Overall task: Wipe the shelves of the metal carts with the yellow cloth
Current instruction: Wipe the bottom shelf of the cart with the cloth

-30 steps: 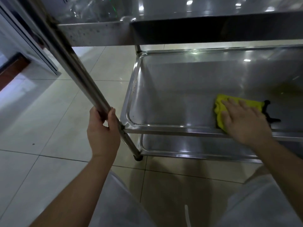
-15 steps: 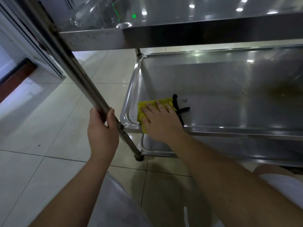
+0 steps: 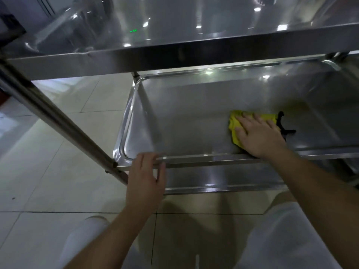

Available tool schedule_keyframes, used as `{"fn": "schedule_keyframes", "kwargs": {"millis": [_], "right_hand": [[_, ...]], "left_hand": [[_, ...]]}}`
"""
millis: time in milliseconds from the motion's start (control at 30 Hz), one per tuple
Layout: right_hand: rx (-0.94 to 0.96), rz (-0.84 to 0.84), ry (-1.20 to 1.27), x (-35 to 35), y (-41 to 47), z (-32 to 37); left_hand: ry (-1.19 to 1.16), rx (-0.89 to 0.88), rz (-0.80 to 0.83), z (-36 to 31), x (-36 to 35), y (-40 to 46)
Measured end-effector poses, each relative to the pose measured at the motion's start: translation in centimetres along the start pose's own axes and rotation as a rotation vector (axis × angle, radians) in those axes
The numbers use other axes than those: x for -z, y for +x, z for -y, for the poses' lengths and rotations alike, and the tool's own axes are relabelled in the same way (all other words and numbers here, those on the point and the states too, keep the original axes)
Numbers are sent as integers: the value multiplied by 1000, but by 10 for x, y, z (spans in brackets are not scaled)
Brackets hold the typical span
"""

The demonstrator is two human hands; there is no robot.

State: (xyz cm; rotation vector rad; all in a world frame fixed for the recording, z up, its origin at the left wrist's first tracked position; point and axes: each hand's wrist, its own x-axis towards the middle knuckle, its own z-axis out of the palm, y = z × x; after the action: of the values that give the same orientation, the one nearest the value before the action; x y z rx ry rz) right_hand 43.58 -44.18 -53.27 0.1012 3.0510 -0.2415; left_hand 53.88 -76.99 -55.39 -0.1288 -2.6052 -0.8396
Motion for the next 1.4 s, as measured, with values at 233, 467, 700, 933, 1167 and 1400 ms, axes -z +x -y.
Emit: {"fn": "schedule_keyframes", "kwargs": {"millis": [233,467,700,933,1167,1400], "right_hand": [[-79,10,10,6,15,-36],[-233,-28,19,14,69,-51],[40,85,62,6,114,75],[381,142,33,3,115,108],[-8,-13,39,38,145,-69],[-246,-13,60,46,106,-186]], "left_hand": [[221,-99,265,-39,-61,87],[302,-55,326,-34,-81,84],[315,-38,318,-38,-79,84],[308,-47,321,-38,-75,85],[321,-43,320,-39,-75,84],[327,-29,324,-42,-76,85]]}}
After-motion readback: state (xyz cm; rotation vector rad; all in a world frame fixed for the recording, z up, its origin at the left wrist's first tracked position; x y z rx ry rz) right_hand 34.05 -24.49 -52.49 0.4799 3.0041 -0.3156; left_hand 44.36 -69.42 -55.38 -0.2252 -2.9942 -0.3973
